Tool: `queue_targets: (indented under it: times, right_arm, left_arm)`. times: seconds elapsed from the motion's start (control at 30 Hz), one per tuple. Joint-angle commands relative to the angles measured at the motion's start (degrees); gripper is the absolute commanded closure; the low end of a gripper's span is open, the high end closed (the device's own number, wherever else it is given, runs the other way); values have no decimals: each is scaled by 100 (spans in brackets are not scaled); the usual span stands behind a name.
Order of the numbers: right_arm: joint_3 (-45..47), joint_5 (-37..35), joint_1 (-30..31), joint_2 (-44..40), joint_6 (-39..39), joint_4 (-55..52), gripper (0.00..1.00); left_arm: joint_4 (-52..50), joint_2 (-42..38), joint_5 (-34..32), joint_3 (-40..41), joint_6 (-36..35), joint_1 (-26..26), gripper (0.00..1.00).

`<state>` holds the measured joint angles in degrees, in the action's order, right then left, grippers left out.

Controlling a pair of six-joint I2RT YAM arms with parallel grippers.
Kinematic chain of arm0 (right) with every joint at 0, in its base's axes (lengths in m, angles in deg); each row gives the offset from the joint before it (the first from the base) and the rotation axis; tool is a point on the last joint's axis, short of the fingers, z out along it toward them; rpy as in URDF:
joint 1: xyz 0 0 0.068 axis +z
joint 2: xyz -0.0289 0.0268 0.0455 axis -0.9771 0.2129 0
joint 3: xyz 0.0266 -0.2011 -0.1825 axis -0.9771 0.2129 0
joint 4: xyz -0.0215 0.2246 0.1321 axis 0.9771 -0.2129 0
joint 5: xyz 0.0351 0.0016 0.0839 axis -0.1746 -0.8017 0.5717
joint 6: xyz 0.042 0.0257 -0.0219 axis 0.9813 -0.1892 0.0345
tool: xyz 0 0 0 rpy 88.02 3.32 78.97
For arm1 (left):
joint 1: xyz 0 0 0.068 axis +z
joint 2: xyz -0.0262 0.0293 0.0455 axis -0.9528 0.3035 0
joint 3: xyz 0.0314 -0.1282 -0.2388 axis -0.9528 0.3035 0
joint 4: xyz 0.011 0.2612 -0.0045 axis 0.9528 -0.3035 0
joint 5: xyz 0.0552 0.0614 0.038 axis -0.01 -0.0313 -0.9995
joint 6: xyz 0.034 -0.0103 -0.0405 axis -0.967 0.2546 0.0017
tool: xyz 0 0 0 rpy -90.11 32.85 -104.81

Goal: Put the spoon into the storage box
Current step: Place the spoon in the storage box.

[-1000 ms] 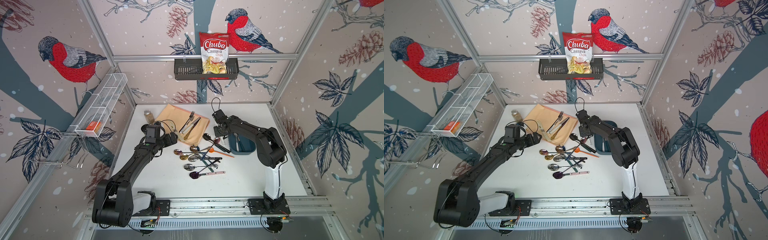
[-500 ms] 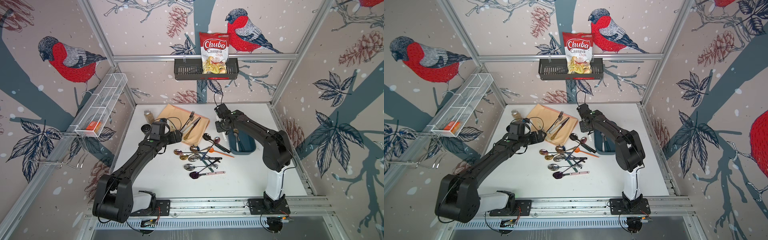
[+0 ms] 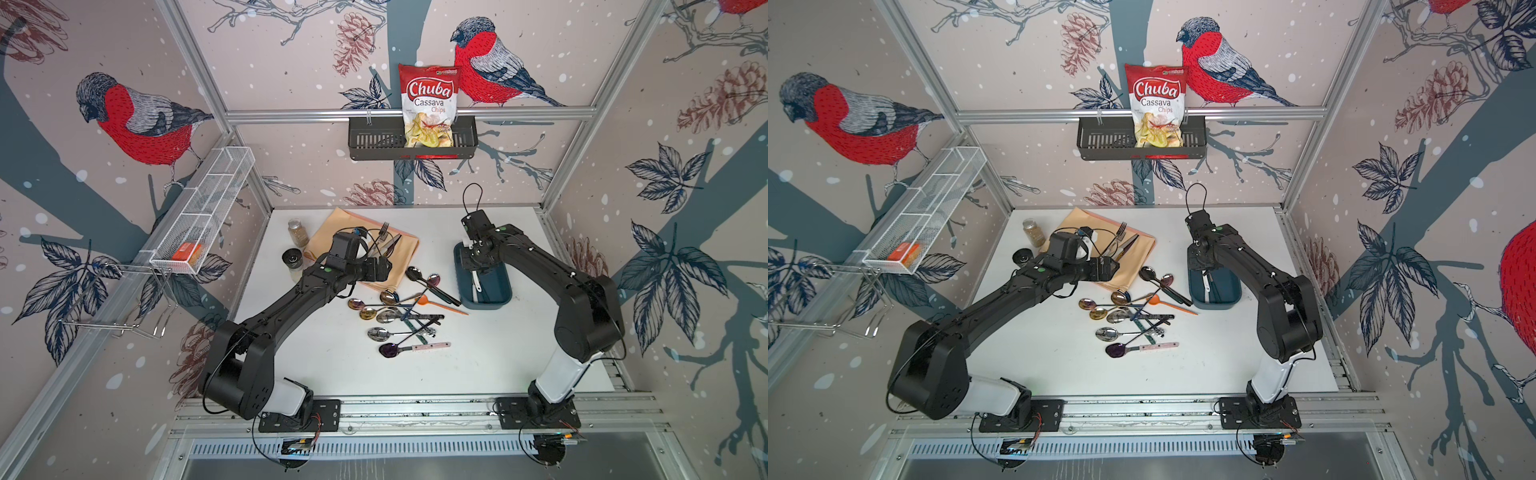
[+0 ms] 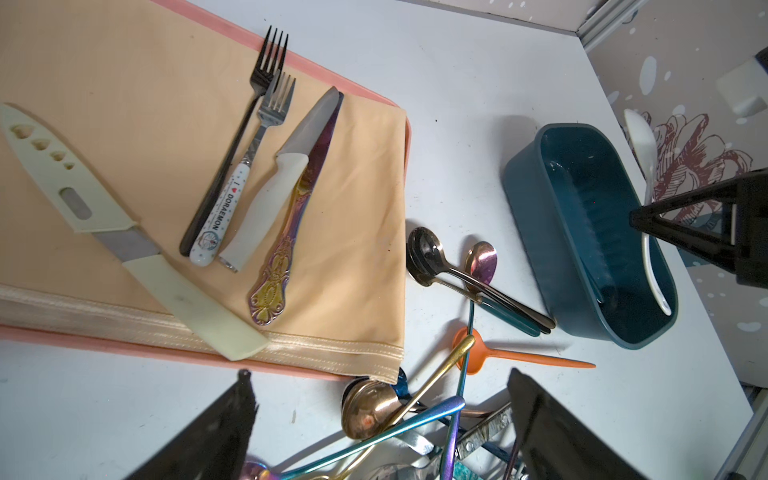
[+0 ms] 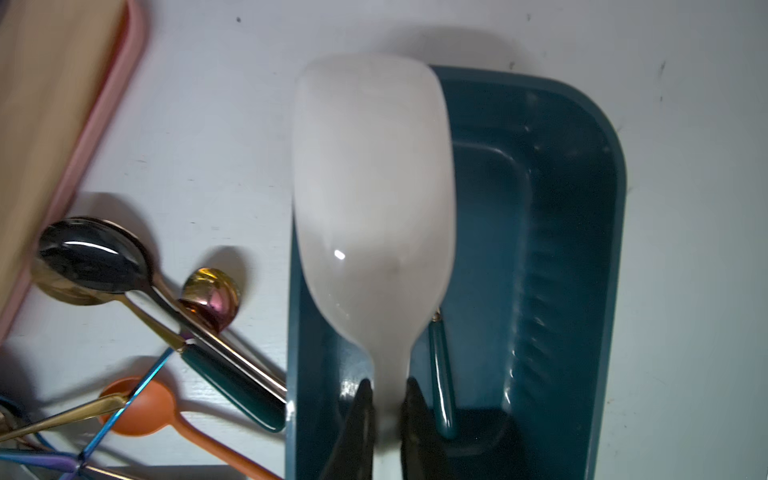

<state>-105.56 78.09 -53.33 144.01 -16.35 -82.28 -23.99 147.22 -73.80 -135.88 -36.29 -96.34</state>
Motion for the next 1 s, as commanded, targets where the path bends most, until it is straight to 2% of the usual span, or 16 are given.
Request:
queue_targets:
  times: [0.0, 0.57, 0.73, 0.97]
  right_arm:
    - [318, 173, -128, -71, 62, 247, 86]
    - [540, 449, -417, 737, -144, 753, 83]
    - [551, 418, -417, 830, -149, 753, 79]
    - [531, 189, -399, 756, -190, 684, 71]
  left_arm:
    - [-87, 32, -61, -46, -140, -76, 4]
    - [-105, 155, -193, -51, -138, -271, 4]
    - [-119, 137, -218, -52, -156, -271, 4]
    - [-268, 67, -595, -253, -314, -266, 4]
